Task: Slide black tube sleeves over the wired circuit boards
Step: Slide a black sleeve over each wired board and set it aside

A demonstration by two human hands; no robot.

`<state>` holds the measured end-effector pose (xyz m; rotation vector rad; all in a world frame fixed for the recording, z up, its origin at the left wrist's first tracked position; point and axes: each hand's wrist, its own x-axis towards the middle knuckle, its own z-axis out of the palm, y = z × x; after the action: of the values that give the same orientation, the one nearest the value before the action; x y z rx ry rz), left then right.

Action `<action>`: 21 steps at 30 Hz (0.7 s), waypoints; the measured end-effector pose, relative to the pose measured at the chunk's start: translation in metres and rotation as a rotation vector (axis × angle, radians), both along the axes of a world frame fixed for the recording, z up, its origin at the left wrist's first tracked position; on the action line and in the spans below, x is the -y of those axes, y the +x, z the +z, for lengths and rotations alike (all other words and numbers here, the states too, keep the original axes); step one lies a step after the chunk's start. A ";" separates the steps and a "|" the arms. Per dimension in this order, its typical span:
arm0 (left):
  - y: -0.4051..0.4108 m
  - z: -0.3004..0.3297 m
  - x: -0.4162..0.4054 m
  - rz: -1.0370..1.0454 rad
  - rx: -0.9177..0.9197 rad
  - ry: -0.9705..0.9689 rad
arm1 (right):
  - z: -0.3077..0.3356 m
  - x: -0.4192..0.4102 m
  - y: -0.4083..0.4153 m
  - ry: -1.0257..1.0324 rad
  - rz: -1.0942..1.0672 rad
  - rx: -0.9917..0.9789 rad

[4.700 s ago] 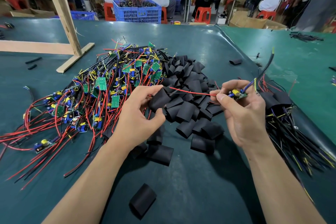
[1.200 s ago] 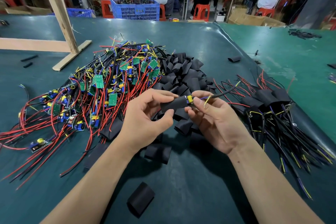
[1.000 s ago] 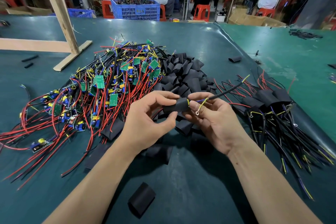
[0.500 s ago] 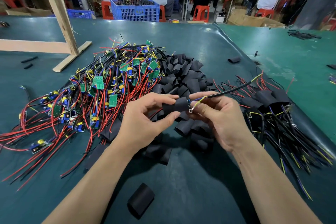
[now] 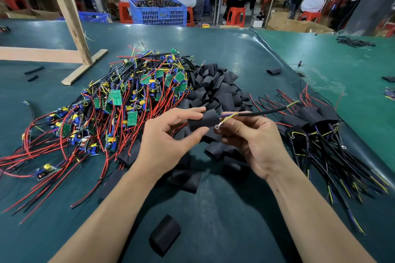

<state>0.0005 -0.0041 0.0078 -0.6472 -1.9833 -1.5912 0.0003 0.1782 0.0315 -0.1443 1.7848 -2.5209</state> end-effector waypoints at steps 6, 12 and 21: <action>0.000 0.000 0.003 0.008 -0.016 -0.018 | 0.000 0.001 0.002 0.048 0.017 -0.031; 0.001 0.000 0.002 0.008 -0.001 -0.052 | 0.000 0.000 0.005 0.024 0.095 0.040; 0.001 0.004 0.010 0.132 0.026 -0.216 | 0.004 0.001 0.003 0.030 0.063 0.061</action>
<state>0.0014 -0.0141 0.0121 -0.5653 -2.1885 -1.3262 0.0030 0.1770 0.0360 -0.1195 1.7660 -2.4279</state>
